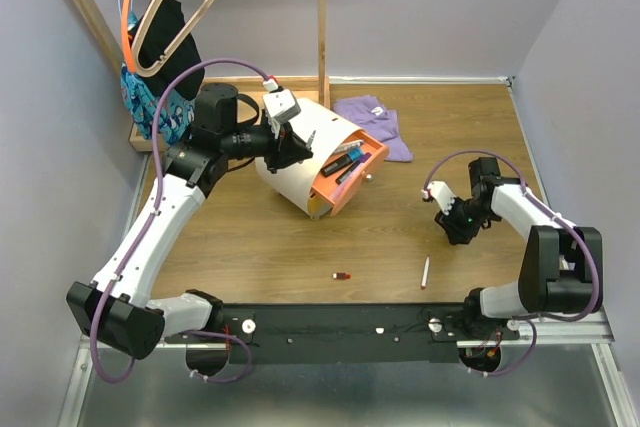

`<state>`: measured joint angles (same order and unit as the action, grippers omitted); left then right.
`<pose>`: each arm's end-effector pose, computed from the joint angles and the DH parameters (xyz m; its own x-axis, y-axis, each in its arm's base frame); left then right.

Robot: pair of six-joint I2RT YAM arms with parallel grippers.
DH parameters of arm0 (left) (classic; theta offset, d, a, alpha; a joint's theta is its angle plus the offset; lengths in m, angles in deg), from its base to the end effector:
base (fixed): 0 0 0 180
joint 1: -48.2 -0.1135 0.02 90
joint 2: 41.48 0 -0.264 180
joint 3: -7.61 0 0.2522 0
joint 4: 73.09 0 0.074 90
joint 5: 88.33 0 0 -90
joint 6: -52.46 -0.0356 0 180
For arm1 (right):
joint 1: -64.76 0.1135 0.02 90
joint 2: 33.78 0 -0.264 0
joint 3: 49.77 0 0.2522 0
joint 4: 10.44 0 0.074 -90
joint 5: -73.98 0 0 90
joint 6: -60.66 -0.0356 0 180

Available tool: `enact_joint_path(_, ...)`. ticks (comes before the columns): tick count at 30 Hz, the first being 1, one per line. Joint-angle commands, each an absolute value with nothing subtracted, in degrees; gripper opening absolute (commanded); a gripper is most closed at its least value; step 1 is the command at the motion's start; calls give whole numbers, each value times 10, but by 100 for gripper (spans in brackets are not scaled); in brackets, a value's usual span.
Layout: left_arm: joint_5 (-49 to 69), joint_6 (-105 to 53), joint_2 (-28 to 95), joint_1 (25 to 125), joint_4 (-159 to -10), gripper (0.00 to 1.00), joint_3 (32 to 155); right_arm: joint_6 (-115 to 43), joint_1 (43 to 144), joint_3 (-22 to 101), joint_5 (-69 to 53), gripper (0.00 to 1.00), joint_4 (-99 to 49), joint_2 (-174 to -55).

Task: Sort the stationery into containers
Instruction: Close the pen cap on the pen.

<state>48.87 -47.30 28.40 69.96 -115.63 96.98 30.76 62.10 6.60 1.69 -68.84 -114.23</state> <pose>0.2293 -0.1196 0.4071 -0.2094 0.2076 -0.9555 0.9278 0.3506 -0.1271 0.2208 0.0006 0.1640 -0.4975 -0.8036 -0.3267 -0.8563 0.5152 0.0369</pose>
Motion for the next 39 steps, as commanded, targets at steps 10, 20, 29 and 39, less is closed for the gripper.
enact_joint_path(10,501,-468,286,696,-1146,0,969,327,616,69,40,31,-688,-1182)
enact_joint_path(20,502,-469,288,696,-1145,0,966,344,612,43,19,15,-697,-1178)
enact_joint_path(29,548,-510,274,726,-1253,0,968,503,610,198,130,1,-860,-1010)
enact_joint_path(39,580,-452,278,782,-1261,0,986,797,611,247,251,1,-735,-822)
